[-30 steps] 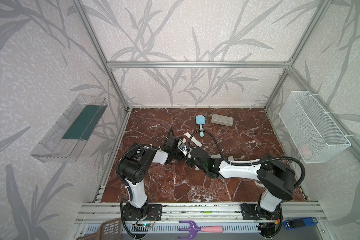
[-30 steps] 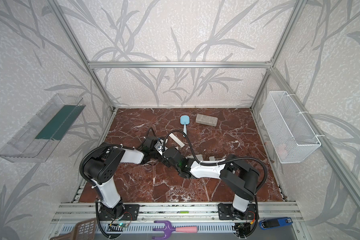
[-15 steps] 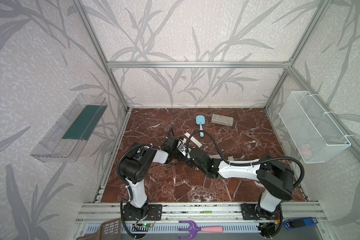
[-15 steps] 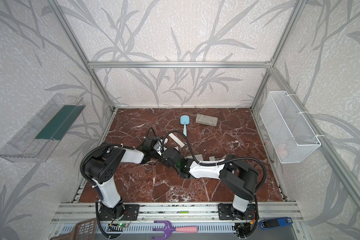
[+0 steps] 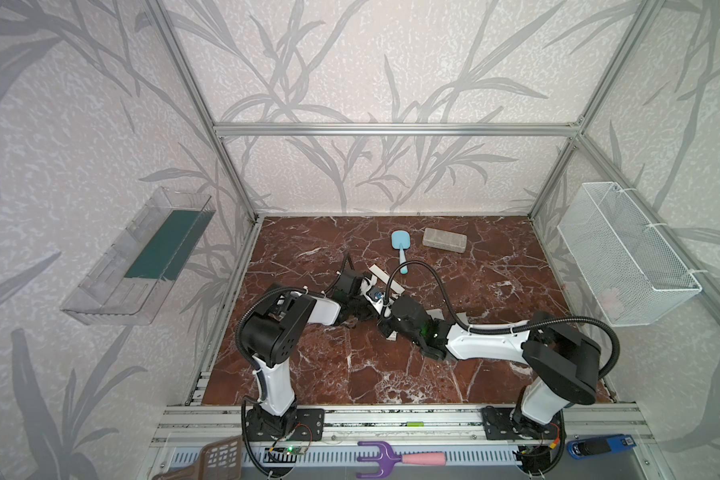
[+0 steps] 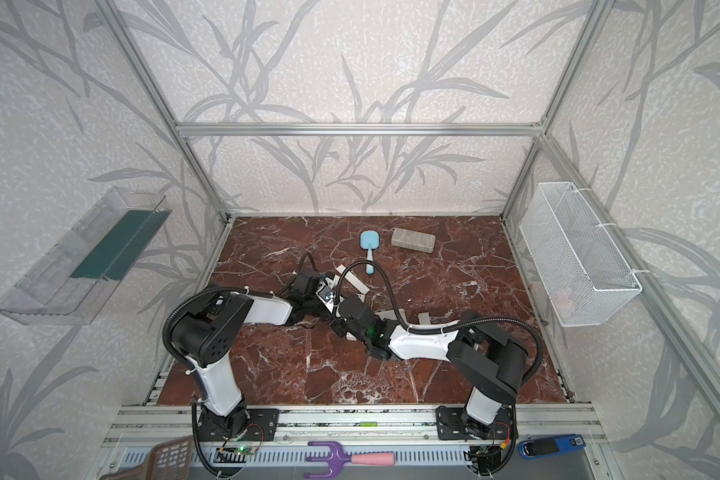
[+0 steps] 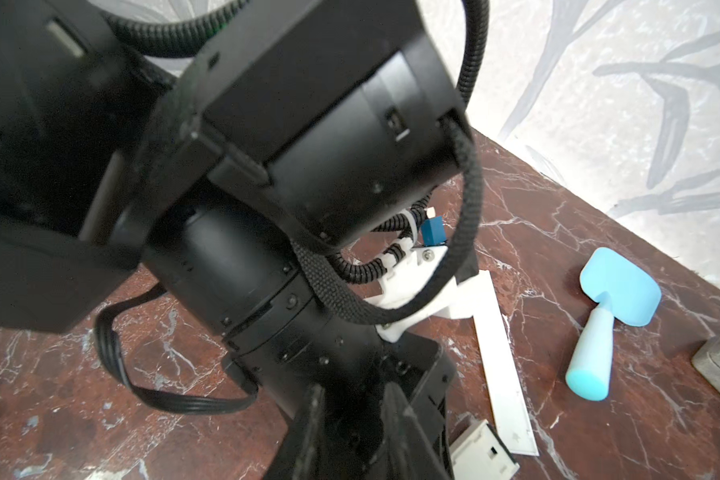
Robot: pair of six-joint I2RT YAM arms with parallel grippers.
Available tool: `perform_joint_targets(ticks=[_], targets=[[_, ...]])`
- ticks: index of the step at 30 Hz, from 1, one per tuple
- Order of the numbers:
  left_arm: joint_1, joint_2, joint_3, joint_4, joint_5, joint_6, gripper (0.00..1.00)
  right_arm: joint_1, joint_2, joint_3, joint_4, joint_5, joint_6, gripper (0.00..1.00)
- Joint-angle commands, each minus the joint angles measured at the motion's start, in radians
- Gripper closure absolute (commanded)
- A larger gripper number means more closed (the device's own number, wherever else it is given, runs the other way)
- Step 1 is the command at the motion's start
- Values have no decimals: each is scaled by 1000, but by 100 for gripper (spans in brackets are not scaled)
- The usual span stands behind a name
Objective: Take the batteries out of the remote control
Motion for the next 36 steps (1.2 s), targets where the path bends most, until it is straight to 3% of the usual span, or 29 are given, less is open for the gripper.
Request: perform_joint_targets(ticks=[1, 14, 28, 36], targets=[[-15, 78, -43, -216, -121, 27, 77, 10, 3, -27, -94, -73, 62, 100], [-15, 105, -37, -211, -109, 32, 77, 103, 96, 125, -290, 38, -92, 100], [-14, 116, -38, -209, -105, 36, 77, 107, 36, 118, -279, 102, -82, 100], [-15, 116, -35, -217, -108, 42, 78, 107, -36, 120, -249, 84, -52, 100]])
